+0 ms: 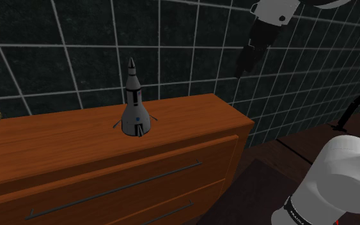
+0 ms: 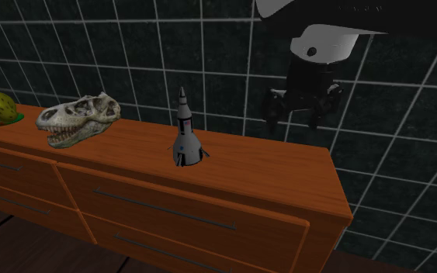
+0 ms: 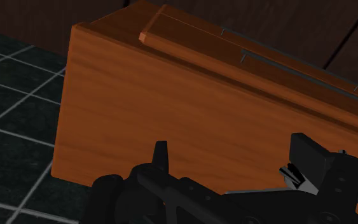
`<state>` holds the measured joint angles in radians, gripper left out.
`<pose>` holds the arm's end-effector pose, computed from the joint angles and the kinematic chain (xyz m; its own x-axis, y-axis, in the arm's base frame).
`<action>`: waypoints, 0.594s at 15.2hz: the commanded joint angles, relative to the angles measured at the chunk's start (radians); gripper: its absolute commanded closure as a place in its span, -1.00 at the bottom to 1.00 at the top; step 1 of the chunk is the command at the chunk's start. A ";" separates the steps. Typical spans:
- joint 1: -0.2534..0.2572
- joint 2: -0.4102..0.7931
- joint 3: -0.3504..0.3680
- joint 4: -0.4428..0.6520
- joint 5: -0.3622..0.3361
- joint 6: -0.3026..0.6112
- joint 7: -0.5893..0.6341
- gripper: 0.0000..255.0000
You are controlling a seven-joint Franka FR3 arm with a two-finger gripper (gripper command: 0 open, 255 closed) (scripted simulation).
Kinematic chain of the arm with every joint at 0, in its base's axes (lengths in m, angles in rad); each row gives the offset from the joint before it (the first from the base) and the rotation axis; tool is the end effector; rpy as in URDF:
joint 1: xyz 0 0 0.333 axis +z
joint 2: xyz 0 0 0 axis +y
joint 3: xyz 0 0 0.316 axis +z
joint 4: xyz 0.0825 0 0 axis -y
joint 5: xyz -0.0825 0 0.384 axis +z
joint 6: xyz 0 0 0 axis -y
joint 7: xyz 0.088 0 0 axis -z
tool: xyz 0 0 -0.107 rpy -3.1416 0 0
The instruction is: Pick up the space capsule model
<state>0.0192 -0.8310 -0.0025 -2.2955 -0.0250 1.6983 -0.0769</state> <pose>0.3057 0.0024 0.6461 0.9686 0.0965 0.2292 0.0895 -0.9952 0.0407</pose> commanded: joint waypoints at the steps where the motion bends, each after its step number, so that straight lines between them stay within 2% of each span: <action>1: 0.000 0.000 0.000 0.000 0.000 0.000 0.000 -1.00; 9: -0.016 0.202 0.186 0.147 0.030 0.082 0.251 -1.00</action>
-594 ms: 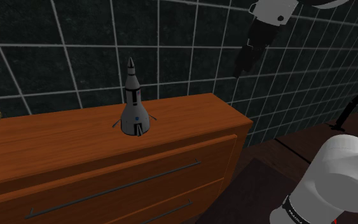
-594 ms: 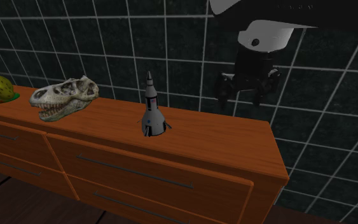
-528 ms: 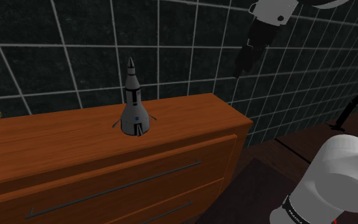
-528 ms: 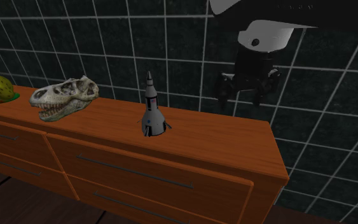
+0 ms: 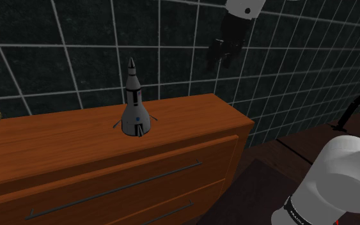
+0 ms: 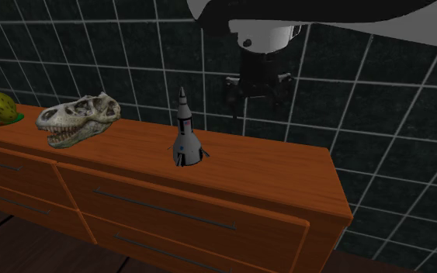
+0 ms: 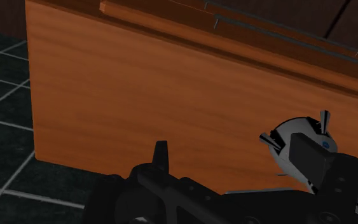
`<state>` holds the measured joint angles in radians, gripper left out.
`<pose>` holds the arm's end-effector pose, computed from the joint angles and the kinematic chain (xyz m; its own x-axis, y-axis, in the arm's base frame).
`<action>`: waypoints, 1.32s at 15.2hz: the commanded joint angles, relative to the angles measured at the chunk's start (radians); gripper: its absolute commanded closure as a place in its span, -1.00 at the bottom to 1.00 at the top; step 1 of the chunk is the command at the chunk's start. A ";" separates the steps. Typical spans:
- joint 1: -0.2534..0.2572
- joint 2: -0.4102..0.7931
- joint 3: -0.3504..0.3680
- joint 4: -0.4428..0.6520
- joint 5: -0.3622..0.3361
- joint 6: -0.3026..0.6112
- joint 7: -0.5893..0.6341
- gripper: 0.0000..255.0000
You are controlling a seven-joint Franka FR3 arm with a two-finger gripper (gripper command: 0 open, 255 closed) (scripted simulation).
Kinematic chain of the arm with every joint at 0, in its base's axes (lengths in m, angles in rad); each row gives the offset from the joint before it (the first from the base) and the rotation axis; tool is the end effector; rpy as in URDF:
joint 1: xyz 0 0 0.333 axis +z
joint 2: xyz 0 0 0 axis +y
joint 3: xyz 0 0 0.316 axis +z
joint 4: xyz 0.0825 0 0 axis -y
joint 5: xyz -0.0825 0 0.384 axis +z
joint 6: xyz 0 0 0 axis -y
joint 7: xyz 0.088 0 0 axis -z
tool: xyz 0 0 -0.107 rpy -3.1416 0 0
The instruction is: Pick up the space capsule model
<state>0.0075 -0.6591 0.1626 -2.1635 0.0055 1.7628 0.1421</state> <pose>0.3561 0.0819 0.6562 0.9658 0.0140 0.2590 -0.0010 -0.9983 0.0576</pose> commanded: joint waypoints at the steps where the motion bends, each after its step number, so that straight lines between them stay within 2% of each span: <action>1: -0.009 0.059 0.044 0.041 -0.003 0.024 0.064 -1.00; 8: -0.048 0.296 0.203 0.267 -0.070 0.040 0.296 -1.00; 14: -0.060 0.554 0.337 0.540 -0.219 -0.013 0.513 -1.00; 17: -0.029 0.713 0.390 0.718 -0.332 -0.076 0.621 -1.00; 20: 0.051 0.894 0.417 0.944 -0.465 -0.171 0.709 -1.00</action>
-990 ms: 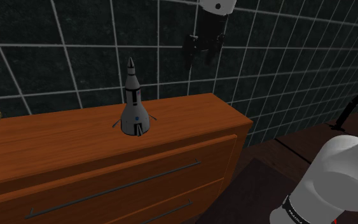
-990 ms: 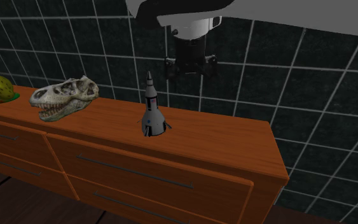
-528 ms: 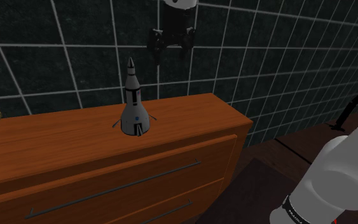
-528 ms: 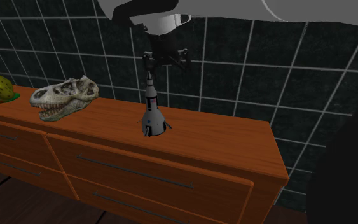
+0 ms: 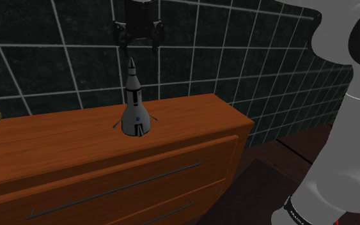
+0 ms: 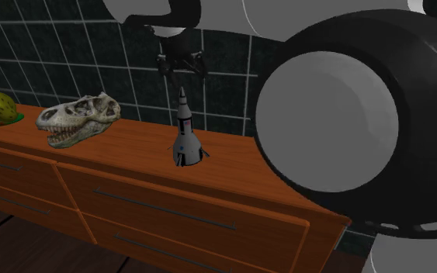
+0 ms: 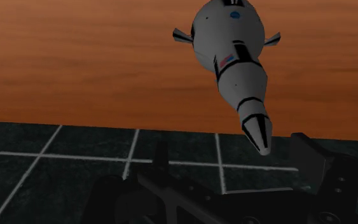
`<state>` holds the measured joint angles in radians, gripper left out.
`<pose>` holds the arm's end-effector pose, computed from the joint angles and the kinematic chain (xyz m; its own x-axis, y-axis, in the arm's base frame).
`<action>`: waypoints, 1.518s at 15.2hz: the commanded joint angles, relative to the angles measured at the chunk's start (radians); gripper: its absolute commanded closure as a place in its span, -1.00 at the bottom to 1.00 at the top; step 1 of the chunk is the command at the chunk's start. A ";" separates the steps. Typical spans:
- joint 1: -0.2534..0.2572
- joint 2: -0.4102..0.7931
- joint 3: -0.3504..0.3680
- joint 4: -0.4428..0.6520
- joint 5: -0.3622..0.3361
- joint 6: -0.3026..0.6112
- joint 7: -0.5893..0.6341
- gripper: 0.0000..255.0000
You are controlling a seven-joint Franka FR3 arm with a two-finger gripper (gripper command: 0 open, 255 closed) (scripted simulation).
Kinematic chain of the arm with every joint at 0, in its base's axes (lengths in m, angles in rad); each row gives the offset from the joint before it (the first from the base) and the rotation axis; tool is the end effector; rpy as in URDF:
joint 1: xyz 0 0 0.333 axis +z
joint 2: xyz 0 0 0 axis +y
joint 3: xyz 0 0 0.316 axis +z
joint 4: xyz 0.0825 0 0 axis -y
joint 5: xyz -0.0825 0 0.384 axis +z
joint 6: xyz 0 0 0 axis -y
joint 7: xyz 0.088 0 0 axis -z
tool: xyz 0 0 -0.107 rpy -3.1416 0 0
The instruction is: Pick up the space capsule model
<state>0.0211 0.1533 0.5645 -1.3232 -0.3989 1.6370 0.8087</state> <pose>0.5384 0.2722 0.6771 0.9130 -0.2140 0.3474 -0.2575 -0.9626 0.0837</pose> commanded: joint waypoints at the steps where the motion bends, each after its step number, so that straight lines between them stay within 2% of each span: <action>1: 0.077 0.149 0.015 0.196 -0.107 -0.086 0.063 -1.00; 2: 0.106 0.189 0.009 0.254 -0.133 -0.110 0.071 -1.00; 9: 0.059 0.127 0.004 0.072 -0.094 0.015 0.098 -1.00; 11: 0.056 0.123 0.004 0.059 -0.092 0.024 0.101 -1.00; 12: 0.056 0.123 0.004 0.057 -0.092 0.025 0.101 1.00; 20: 0.053 0.119 0.004 0.048 -0.089 0.030 0.102 1.00; 23: 0.067 0.137 0.004 0.105 -0.100 -0.009 0.093 1.00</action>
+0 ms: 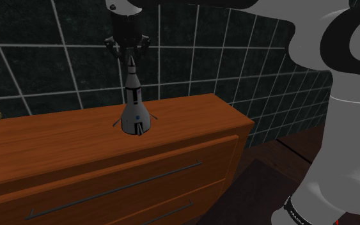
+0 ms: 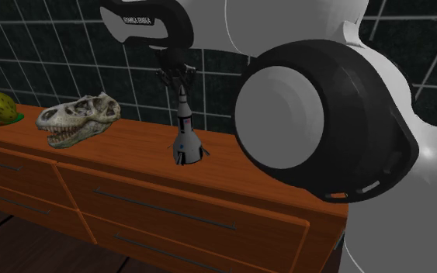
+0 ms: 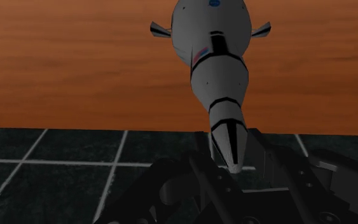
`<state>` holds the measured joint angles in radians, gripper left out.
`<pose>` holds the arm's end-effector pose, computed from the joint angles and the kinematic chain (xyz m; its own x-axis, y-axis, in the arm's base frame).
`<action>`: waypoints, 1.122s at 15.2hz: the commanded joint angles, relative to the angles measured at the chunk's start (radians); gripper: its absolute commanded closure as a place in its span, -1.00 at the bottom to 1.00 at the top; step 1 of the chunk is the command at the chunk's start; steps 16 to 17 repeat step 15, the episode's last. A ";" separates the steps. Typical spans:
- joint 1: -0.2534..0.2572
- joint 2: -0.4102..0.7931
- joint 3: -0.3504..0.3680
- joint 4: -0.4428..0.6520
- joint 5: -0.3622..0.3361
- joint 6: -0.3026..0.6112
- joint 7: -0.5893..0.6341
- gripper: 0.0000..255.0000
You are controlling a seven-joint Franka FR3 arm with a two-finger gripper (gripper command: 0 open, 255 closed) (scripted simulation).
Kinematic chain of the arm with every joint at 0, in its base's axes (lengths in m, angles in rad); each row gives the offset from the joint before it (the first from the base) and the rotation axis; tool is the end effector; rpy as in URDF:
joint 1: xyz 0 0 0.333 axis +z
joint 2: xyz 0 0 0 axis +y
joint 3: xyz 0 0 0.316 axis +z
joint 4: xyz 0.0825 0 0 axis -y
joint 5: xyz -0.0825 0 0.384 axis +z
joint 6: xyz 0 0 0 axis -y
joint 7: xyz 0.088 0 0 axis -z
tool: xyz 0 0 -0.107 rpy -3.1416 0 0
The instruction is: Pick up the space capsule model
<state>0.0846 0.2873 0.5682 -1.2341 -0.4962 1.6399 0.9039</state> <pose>0.5683 0.2975 0.6469 0.8992 -0.2500 0.3592 -0.2980 -0.9508 0.0843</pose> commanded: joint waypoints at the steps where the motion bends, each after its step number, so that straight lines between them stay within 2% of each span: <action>1: 0.010 0.011 0.001 0.040 -0.007 -0.029 -0.006 1.00; 8: 0.073 0.085 -0.003 0.244 -0.053 -0.162 -0.038 1.00; 13: 0.161 0.180 -0.019 0.471 -0.116 -0.289 -0.077 1.00; 17: 0.166 0.184 -0.022 0.481 -0.118 -0.294 -0.080 1.00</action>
